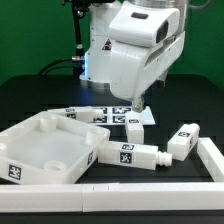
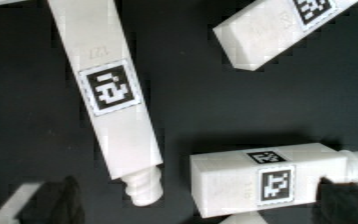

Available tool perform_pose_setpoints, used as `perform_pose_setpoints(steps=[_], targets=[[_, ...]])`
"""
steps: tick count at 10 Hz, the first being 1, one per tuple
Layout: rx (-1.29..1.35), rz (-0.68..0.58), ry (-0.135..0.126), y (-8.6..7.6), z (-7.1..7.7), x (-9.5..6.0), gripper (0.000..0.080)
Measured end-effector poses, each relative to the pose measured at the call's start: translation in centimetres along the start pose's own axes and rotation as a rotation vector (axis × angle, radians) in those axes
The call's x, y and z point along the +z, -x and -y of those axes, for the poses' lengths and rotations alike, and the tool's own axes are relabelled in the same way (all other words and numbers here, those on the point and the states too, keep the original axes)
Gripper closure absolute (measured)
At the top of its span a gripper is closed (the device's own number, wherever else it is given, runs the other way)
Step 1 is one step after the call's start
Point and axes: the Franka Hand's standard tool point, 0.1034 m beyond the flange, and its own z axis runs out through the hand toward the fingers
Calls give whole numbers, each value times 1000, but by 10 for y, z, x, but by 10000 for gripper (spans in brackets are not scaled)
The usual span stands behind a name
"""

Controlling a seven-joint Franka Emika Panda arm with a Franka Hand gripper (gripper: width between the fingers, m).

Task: Assemble desk

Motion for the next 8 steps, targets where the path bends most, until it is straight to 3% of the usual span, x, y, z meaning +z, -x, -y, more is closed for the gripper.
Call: perform_pose_setpoints(steps=[3, 5, 6, 7, 8], targets=[[0, 1, -2, 0, 0, 0, 150], [-41, -23, 31, -1, -12, 7, 150], [-123, -44, 64, -1, -22, 8, 150], [-250, -81, 138, -2, -36, 7, 150], [-296, -100, 177, 4, -41, 8, 150]])
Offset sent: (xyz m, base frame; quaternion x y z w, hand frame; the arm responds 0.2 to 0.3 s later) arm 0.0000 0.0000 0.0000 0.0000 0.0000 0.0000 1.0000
